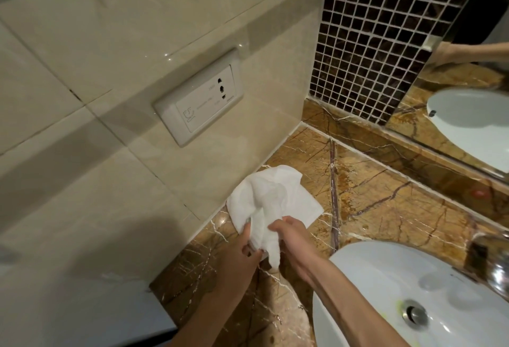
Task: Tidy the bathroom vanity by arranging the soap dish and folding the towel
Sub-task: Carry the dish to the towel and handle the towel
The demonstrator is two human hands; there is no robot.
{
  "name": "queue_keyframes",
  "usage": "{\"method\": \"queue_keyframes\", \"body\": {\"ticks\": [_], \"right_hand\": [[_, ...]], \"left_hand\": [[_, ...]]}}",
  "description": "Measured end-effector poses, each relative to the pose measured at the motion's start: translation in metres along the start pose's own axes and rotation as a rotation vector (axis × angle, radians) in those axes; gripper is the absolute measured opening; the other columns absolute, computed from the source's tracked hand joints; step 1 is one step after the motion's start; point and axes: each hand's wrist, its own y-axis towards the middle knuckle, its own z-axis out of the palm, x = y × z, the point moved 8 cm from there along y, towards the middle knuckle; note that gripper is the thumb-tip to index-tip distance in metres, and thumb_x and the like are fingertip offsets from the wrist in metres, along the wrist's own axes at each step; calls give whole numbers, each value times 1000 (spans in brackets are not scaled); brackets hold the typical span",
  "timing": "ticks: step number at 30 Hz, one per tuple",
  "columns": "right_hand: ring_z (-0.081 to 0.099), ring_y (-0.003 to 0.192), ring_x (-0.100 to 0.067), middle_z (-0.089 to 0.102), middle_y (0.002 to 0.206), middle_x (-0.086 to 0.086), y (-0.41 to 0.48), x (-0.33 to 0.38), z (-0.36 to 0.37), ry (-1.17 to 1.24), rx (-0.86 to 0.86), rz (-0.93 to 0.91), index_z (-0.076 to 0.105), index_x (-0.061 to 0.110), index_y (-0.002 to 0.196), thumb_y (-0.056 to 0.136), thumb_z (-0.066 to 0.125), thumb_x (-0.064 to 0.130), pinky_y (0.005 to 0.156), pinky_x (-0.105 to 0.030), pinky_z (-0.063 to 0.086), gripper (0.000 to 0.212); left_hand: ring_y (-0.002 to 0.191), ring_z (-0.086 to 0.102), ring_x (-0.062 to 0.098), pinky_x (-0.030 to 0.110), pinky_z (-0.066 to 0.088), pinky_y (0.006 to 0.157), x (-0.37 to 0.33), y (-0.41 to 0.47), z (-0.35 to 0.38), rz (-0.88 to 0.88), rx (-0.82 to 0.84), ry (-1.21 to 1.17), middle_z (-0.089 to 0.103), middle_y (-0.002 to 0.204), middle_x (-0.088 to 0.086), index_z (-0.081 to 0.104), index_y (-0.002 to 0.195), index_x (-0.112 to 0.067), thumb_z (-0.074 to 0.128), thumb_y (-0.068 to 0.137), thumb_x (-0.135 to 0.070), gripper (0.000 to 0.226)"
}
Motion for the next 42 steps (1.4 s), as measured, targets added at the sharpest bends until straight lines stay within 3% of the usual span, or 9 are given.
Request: {"method": "queue_keyframes", "body": {"ticks": [6, 9, 17, 21, 25, 28, 31, 36, 42], "right_hand": [[70, 71, -25, 71, 83, -12, -1, 9, 9, -95, 38, -75, 62, 8, 100, 86, 57, 19, 61, -36, 55, 19], [73, 79, -32, 75, 88, -17, -4, 1, 11, -83, 55, -66, 66, 7, 99, 83, 62, 13, 71, -43, 59, 17], [73, 83, -26, 74, 94, -12, 1, -7, 9, -196, -20, -41, 64, 9, 100, 86, 70, 26, 75, -43, 61, 23], [73, 80, -30, 74, 89, -19, 7, -4, 9, 19, -70, 1, 64, 0, 97, 92, 62, 15, 75, -46, 61, 16], [72, 75, -27, 73, 83, -17, 9, -1, 7, 82, -76, 19, 64, 0, 88, 95, 55, 9, 70, -39, 59, 14], [72, 82, -31, 73, 92, -21, 7, -4, 7, 12, -8, 12, 62, -3, 99, 94, 56, 9, 73, -42, 58, 14], [70, 89, -32, 71, 100, -22, 7, -8, 1, -75, 19, -19, 58, -2, 105, 92, 59, 11, 78, -42, 56, 19], [66, 91, -26, 67, 104, -20, 9, -6, -8, -199, 85, -62, 57, 7, 93, 87, 65, 12, 72, -33, 53, 12], [64, 92, -20, 66, 102, -10, 13, -5, -16, -364, 18, -99, 57, 13, 95, 88, 65, 23, 72, -30, 52, 15]], "left_hand": [[89, 67, 22, 48, 59, 78, 7, 9, -6, -153, 40, -394, 64, 98, 15, 67, 91, -28, 62, 76, -37, 18], [97, 69, 28, 47, 60, 74, 17, 19, 2, -409, 160, -720, 69, 108, 12, 65, 105, -19, 61, 88, -37, 25], [96, 67, 30, 37, 60, 61, 27, 21, -3, -503, 129, -640, 65, 109, 13, 59, 109, -9, 72, 82, -29, 36], [97, 70, 24, 48, 60, 76, 30, 16, -1, -337, 46, -629, 69, 111, 8, 58, 118, -14, 81, 72, -21, 52], [92, 72, 15, 43, 61, 76, 29, 14, -2, -224, -18, -414, 74, 101, -5, 62, 115, -23, 81, 65, -35, 55], [85, 72, 13, 35, 61, 64, 33, 19, 0, -295, -57, -566, 74, 92, -9, 66, 105, -27, 81, 70, -23, 38], [86, 69, 9, 27, 58, 57, 31, 25, -1, -372, -35, -659, 66, 107, -3, 63, 110, -21, 79, 74, -17, 40], [102, 65, 35, 45, 59, 65, 40, 24, 1, -508, 31, -818, 67, 111, 13, 67, 104, -14, 74, 78, -25, 28], [95, 69, 37, 43, 59, 61, 45, 13, 7, -498, 31, -884, 70, 106, 18, 67, 102, -8, 78, 63, -28, 46]]}}
